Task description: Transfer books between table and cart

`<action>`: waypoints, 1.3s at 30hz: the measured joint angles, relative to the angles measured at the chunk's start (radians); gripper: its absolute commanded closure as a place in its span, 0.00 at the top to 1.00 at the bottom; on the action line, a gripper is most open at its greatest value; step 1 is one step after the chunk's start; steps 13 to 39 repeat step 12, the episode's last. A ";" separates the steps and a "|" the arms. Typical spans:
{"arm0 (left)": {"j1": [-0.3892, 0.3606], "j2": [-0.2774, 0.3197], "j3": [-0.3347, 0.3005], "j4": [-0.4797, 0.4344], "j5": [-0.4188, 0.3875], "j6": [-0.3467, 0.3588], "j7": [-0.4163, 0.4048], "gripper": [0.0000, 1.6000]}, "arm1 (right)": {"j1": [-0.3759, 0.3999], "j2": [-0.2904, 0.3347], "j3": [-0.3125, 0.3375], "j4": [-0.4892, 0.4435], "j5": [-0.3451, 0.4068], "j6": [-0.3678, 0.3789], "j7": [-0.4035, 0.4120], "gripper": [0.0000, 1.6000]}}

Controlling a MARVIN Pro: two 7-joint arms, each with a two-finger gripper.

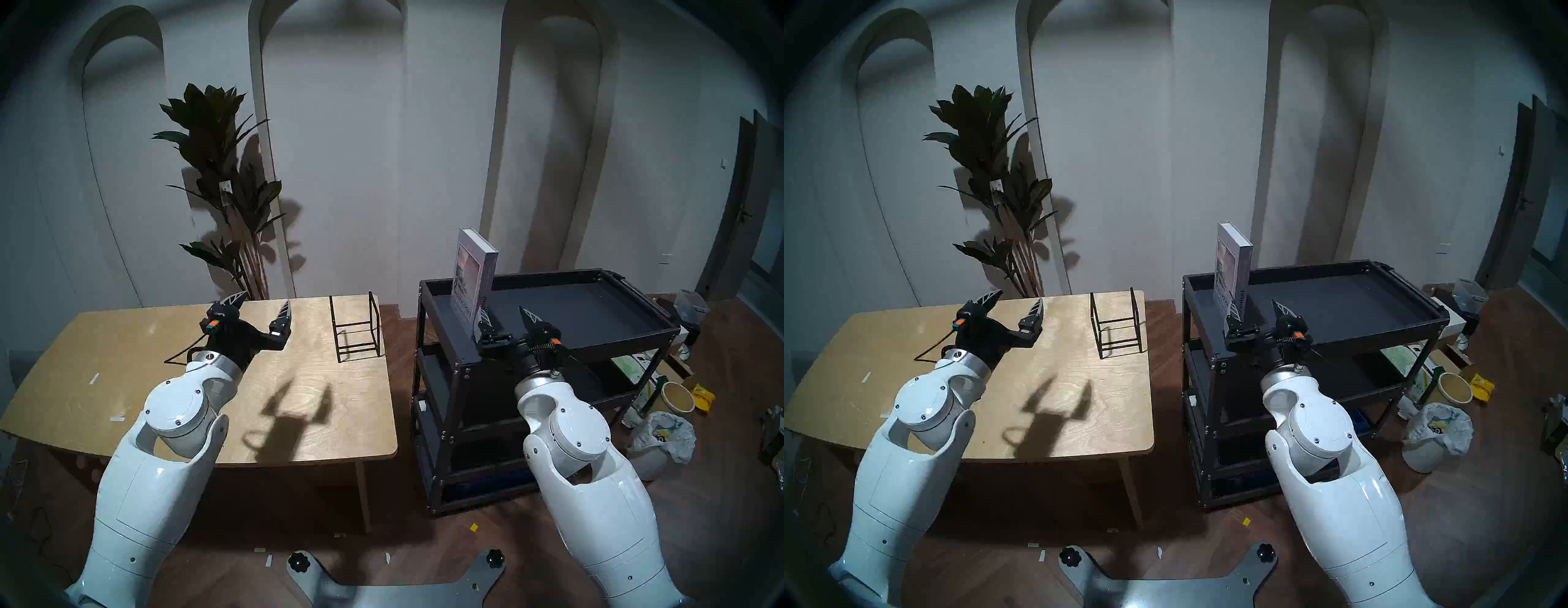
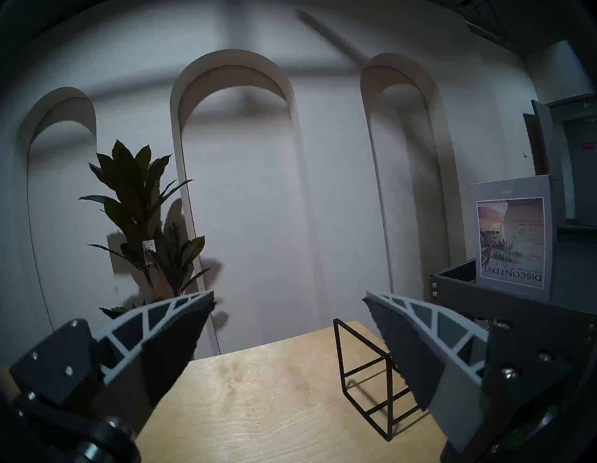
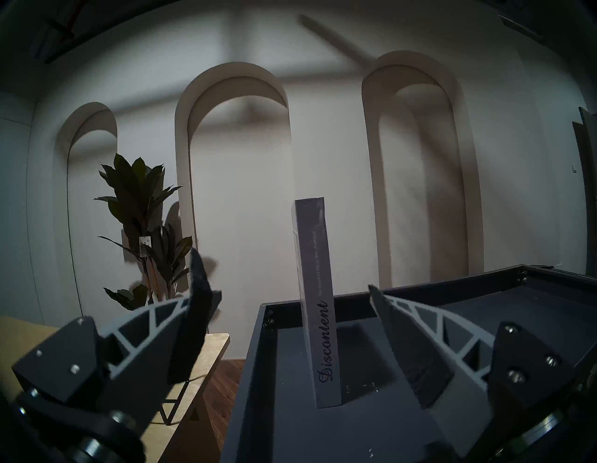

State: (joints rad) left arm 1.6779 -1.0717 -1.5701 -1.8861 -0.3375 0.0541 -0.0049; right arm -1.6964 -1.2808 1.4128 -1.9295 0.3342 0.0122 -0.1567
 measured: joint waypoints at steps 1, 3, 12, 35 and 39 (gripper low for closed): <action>0.000 0.000 0.000 0.000 0.000 0.000 0.000 1.00 | 0.000 0.000 0.001 0.000 0.000 0.000 0.001 1.00; 0.000 0.000 0.000 0.000 0.000 0.000 0.000 1.00 | 0.000 -0.001 0.001 0.000 -0.001 0.000 0.001 1.00; 0.000 0.000 0.000 0.000 0.001 0.000 0.000 1.00 | 0.000 -0.003 0.004 0.000 -0.003 0.000 0.005 1.00; 0.000 0.000 0.000 0.000 0.001 0.000 0.000 1.00 | 0.000 -0.003 0.004 0.000 -0.003 0.000 0.005 1.00; 0.000 0.000 0.000 0.000 0.001 0.000 0.000 1.00 | 0.000 -0.003 0.004 0.000 -0.003 0.000 0.005 1.00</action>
